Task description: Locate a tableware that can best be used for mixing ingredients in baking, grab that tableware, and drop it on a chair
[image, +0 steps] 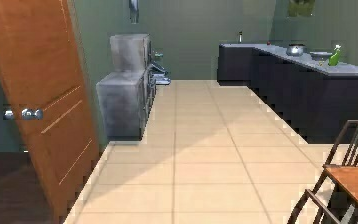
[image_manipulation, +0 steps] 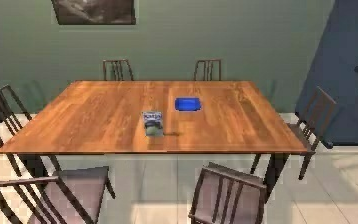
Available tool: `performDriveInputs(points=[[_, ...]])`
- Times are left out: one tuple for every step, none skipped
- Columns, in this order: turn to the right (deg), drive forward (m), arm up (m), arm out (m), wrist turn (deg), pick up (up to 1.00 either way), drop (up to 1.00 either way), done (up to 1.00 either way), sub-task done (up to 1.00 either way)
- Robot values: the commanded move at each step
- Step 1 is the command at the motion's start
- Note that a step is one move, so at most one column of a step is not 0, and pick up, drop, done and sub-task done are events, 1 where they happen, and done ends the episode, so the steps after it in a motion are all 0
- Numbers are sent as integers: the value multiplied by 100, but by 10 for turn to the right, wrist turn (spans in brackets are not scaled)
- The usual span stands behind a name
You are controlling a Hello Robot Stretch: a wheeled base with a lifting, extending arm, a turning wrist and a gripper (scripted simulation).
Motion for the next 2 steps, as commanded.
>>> performDriveInputs(points=[[0,100,0,0,0,0,0,0,0],[390,0,0,0,0,0,0,0,0]])
